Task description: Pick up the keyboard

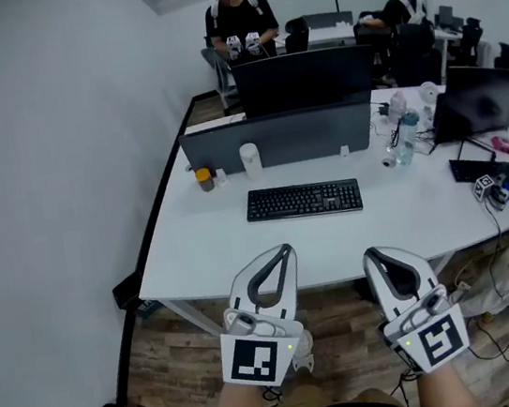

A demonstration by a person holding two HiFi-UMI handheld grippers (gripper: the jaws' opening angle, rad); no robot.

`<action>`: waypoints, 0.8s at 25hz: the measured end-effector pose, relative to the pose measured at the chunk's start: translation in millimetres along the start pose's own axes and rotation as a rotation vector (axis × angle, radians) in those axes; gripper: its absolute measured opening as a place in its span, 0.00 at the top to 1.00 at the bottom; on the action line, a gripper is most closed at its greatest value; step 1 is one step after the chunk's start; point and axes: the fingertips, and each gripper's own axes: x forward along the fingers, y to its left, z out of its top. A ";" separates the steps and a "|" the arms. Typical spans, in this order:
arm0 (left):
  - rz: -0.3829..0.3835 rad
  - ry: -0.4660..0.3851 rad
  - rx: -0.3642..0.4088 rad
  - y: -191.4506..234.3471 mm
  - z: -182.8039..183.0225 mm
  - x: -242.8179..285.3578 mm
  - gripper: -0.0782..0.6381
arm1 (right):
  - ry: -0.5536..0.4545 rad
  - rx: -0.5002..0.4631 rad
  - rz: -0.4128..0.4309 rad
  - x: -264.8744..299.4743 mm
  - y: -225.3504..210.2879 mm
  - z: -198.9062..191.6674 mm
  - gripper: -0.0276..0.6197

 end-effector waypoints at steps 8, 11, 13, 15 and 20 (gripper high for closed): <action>-0.042 0.025 0.172 26.5 -19.8 35.2 0.88 | 0.004 -0.008 0.023 41.6 -12.1 -13.8 0.91; -0.056 0.031 0.174 33.4 -30.4 49.9 0.88 | 0.043 -0.005 0.029 59.2 -18.9 -25.0 0.91; -0.059 0.036 0.170 41.2 -37.8 61.6 0.88 | 0.049 -0.003 0.035 73.1 -23.8 -29.8 0.91; -0.067 0.044 0.170 46.9 -44.0 73.8 0.88 | 0.026 0.008 0.031 84.9 -31.4 -32.5 0.91; -0.096 0.049 0.156 60.0 -57.8 107.2 0.88 | 0.039 0.024 0.015 112.9 -51.9 -45.1 0.91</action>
